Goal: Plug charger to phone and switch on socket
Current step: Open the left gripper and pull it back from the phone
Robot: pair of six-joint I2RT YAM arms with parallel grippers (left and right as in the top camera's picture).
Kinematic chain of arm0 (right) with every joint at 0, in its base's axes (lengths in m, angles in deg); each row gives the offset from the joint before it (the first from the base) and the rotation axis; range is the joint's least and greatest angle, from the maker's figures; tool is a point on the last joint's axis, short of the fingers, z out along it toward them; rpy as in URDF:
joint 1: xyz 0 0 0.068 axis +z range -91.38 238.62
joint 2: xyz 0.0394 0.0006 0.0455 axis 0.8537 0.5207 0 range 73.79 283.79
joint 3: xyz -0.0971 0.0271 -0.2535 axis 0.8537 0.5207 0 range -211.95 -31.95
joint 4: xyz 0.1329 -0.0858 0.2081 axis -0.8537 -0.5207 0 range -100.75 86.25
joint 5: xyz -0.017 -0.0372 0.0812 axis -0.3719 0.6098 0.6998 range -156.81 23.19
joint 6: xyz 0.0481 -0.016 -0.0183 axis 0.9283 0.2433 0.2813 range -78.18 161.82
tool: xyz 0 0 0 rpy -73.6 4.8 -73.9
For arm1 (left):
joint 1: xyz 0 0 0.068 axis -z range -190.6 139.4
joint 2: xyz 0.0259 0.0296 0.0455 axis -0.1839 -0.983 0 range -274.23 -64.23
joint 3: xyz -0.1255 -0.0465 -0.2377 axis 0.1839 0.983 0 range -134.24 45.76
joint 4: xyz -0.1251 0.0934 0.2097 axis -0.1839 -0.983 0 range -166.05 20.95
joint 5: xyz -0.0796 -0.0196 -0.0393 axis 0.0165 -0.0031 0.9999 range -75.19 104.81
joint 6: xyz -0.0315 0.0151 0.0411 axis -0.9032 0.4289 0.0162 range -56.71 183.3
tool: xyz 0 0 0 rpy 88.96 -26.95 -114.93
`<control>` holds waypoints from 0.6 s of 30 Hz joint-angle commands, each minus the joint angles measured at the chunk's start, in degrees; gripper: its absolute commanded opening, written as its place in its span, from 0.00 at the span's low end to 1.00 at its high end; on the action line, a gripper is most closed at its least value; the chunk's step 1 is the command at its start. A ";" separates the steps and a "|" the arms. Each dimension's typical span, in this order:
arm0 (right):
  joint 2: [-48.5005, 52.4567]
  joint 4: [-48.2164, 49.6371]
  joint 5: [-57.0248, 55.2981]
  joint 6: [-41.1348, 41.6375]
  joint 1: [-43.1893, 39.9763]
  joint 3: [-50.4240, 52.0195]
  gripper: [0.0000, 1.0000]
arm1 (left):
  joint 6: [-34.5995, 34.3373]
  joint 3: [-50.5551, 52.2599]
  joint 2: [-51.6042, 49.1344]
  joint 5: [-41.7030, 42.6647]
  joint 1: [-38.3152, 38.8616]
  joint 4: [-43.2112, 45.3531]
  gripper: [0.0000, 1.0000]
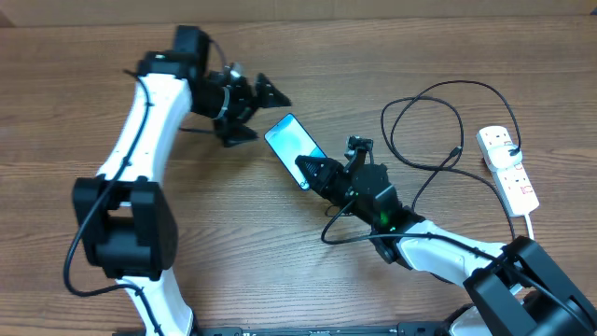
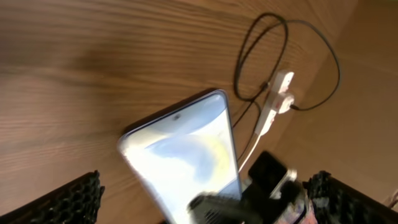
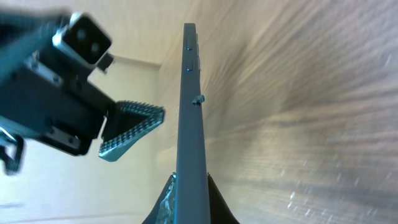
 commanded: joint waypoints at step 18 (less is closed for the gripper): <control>-0.07 9.55 23.41 49.90 -1.03 -0.72 0.04 | 6.36 -1.49 35.98 -30.69 -10.40 -18.64 0.99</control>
